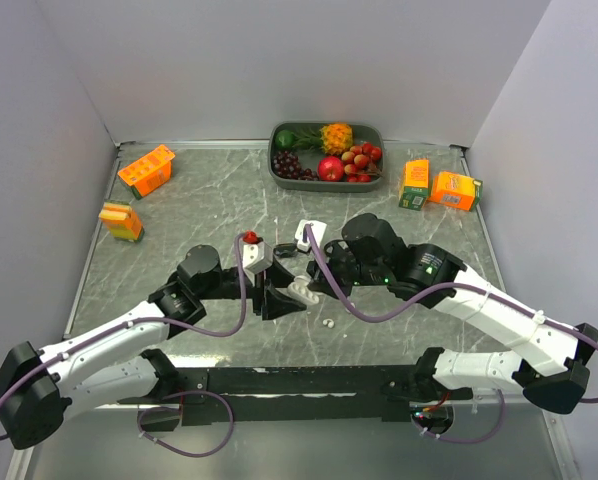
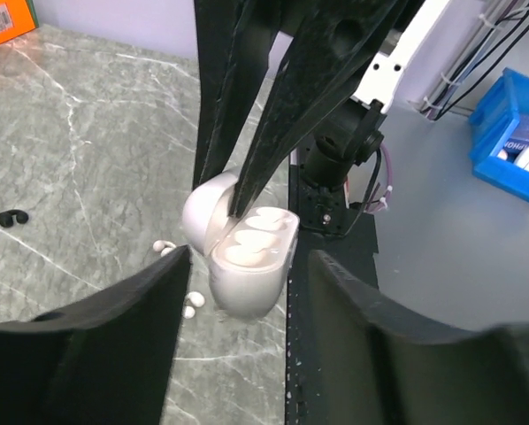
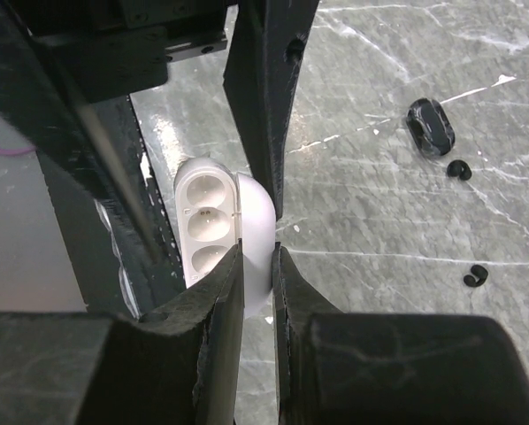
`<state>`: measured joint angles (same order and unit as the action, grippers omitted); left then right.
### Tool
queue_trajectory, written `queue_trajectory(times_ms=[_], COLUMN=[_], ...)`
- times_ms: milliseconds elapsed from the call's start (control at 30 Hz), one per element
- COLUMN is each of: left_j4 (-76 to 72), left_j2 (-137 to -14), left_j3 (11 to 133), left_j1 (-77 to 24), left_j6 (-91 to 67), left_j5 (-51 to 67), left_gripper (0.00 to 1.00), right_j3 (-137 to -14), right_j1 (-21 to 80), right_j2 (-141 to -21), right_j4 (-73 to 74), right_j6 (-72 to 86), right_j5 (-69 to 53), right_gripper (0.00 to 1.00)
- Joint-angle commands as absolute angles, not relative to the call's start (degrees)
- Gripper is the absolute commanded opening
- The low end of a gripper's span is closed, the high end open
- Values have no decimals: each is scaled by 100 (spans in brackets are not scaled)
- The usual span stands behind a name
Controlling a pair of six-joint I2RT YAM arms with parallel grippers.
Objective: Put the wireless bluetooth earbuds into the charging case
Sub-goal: Open the charging case.
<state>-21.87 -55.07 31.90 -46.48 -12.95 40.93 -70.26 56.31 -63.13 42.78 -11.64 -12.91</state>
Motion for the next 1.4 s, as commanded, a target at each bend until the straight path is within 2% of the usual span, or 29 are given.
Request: queue_trajectory(times_ms=[0,67,100,133,267,333,400,467,500,600,767,900,1067,1367], left_j4=[-2329,-2346,-2355,-2373,-2356,-2355,-2364,-2399,-2417,-2443,-2522,-2636,-2742,-2725], left_j2=[-5537,-5537,-5537,-5520,-5502,-5484,-5450,-5414,-5388,-5335,-5177,-5028,-4808,-4500], left_j3=[3366,3349,3340,3340,3340,3331,3305,3261,3235,3182,3050,2927,2769,2628], left_j1=[-4632,-4632,-4632,-4623,-4632,-4632,-4632,-4632,-4632,-4623,-4632,-4632,-4632,-4711], left_j6=[-1213,-1239,-1231,-1248,-1248,-1204,-1169,-1160,-1151,-1151,-1151,-1204,-1301,-1292], left_j5=[4263,4236,4219,4175,4087,4052,3982,3894,3859,3779,3551,3375,3278,3208], left_gripper=[51,46,37,32,28,17,1,1,1,1,1,1,1,1], right_j3=[-7339,-7348,-7348,-7348,-7339,-7321,-7339,-7365,-7374,-7391,-7488,-7453,-7409,-7462], right_j1=[5722,5730,5748,5765,5792,5818,5818,5810,5810,5827,5792,5634,5511,5361], right_j2=[-6258,-6267,-6267,-6258,-6267,-6284,-6293,-6311,-6311,-6311,-6267,-6135,-6240,-6433], right_j4=[4096,4104,4113,4113,4122,4122,4148,4175,4175,4140,4070,3876,3885,3867], right_j6=[-1213,-1213,-1213,-1213,-1204,-1204,-1160,-1099,-1081,-958,-739,-388,-299,-229], right_j5=[-1195,-1187,-1178,-1160,-1134,-1116,-1116,-1151,-1169,-1134,-933,-852,-835,-879], right_gripper=[0,0,0,0,0,0,0,8,17,30,43,50,53,53])
